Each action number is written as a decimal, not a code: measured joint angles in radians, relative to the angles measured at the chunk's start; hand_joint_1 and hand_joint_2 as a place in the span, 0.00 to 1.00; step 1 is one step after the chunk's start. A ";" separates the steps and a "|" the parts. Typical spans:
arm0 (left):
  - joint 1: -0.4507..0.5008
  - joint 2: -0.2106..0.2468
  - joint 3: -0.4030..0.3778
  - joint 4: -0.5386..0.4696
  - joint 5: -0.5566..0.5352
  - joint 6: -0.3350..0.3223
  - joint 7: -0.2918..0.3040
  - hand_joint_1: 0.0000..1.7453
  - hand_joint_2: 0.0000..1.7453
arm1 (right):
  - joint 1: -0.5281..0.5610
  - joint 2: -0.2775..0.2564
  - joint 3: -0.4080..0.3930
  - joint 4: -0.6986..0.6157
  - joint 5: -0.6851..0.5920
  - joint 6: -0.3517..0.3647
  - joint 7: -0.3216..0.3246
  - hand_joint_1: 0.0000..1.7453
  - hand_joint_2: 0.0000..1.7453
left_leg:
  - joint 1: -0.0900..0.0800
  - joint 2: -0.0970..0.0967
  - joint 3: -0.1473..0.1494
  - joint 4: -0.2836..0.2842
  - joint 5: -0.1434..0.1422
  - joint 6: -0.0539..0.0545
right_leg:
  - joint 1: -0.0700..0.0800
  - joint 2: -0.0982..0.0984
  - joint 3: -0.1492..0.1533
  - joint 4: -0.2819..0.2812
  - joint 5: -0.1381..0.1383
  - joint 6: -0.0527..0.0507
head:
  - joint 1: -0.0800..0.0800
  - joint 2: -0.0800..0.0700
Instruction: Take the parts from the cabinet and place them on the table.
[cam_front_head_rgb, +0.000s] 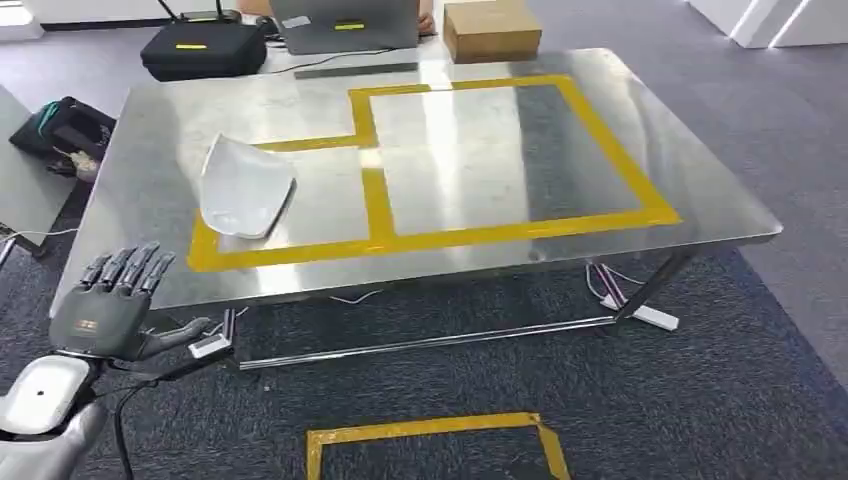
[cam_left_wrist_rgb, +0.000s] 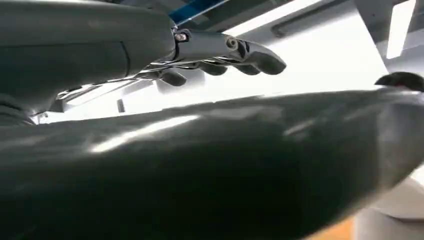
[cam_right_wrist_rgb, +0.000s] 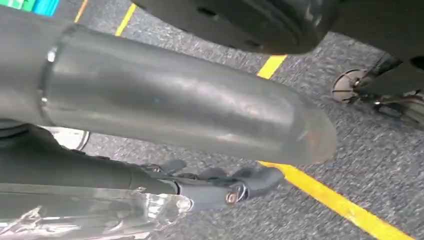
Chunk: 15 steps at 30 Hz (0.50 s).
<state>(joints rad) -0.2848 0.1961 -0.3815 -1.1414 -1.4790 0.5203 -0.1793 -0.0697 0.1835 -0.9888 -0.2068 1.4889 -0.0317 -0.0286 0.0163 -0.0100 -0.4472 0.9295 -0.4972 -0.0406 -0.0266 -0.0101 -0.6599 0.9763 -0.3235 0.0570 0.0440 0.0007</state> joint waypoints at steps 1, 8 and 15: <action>0.002 0.004 0.003 0.002 0.000 0.000 0.000 0.00 0.00 | 0.000 0.000 0.000 0.000 -0.001 0.000 0.000 0.00 0.00 | -0.004 0.000 -0.008 0.006 0.005 0.007 | -0.003 0.000 0.000 -0.008 0.012 0.008 | 0.001 0.000; 0.003 0.003 0.017 0.019 0.000 -0.002 0.000 0.00 0.00 | 0.003 -0.002 -0.007 0.000 -0.005 0.004 0.000 0.00 0.00 | -0.019 0.007 -0.098 -0.002 0.094 0.057 | 0.001 0.006 -0.090 0.325 -0.216 0.019 | 0.009 0.000; -0.011 -0.004 0.024 0.036 -0.001 -0.006 0.000 0.00 0.00 | -0.008 -0.004 -0.011 0.000 -0.005 0.006 -0.005 0.00 0.00 | -0.027 0.005 -0.182 0.021 0.164 0.036 | 0.020 0.016 0.165 0.000 -0.171 -0.011 | 0.008 0.000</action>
<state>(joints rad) -0.2958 0.1919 -0.3571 -1.1059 -1.4797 0.5146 -0.1797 -0.0778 0.1797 -0.9999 -0.2068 1.4836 -0.0256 -0.0336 -0.0108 -0.0051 -0.6289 0.9501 -0.3327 -0.0047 -0.0064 0.0059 -0.4951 0.9764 -0.4941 0.0456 0.0515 0.0004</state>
